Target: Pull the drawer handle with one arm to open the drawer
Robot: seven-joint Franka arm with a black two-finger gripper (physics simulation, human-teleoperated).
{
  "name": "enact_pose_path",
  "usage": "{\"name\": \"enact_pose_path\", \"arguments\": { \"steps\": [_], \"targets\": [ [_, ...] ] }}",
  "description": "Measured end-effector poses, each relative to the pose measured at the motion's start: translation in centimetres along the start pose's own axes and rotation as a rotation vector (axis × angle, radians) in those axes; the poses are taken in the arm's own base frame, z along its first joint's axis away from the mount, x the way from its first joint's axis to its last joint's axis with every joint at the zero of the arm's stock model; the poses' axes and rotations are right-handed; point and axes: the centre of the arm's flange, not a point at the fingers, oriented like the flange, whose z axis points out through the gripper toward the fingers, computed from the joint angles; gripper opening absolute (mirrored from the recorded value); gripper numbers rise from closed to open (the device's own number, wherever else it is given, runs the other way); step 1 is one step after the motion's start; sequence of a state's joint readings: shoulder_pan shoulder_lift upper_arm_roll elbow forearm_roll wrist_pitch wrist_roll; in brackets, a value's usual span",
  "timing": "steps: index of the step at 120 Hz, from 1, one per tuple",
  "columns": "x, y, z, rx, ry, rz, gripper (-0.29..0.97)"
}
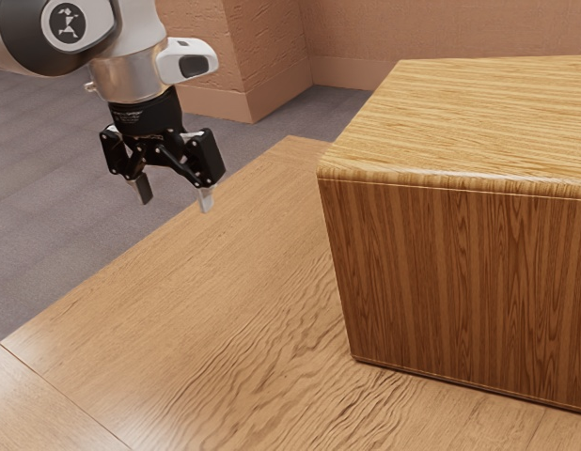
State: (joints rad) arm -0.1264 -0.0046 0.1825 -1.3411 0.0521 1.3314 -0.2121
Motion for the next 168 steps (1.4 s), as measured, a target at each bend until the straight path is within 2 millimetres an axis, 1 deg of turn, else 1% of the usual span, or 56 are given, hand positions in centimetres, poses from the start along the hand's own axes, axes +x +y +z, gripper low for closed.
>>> {"name": "enact_pose_path", "arguments": {
  "steps": [34, 38, 41, 47, 54, 61, 69, 76, 87, 99, 104, 114, 121, 126, 130, 138, 152, 160, 168],
  "targets": [
    [0.0, -0.2, -0.2, 0.001, 0.004, -0.004, 0.68],
    [-0.1, -0.4, -1.2, -0.001, 0.031, -0.005, 0.68],
    [-0.6, -0.5, -2.7, -0.007, 0.065, -0.005, 0.68],
    [-2.2, -1.0, -6.2, -0.028, 0.139, -0.002, 0.68],
    [-4.0, -0.8, -9.1, -0.052, 0.202, 0.014, 0.68],
    [-5.2, 0.1, -10.4, -0.069, 0.230, 0.041, 0.68],
    [-5.7, 0.7, -10.8, -0.078, 0.237, 0.060, 0.68],
    [-5.6, 0.6, -10.6, -0.077, 0.232, 0.058, 0.68],
    [-4.7, 0.5, -9.6, -0.068, 0.207, 0.049, 0.68],
    [-4.5, 0.9, -8.9, -0.069, 0.188, 0.057, 0.68],
    [-4.6, 1.4, -7.8, -0.077, 0.164, 0.069, 0.68],
    [-6.4, 1.2, -4.1, -0.100, 0.124, 0.090, 0.68],
    [-7.1, 0.8, -1.5, -0.104, 0.117, 0.091, 0.68],
    [-7.3, 0.8, 0.0, -0.108, 0.125, 0.093, 0.68],
    [-7.1, 0.9, 0.6, -0.111, 0.141, 0.094, 0.68],
    [-6.4, 1.2, 0.9, -0.120, 0.188, 0.094, 0.68],
    [-4.3, 1.5, 1.6, -0.127, 0.249, 0.082, 0.68],
    [-2.7, 2.1, 1.1, -0.129, 0.287, 0.080, 0.68],
    [-2.0, 2.9, 0.2, -0.136, 0.325, 0.089, 0.68]
  ]
}}
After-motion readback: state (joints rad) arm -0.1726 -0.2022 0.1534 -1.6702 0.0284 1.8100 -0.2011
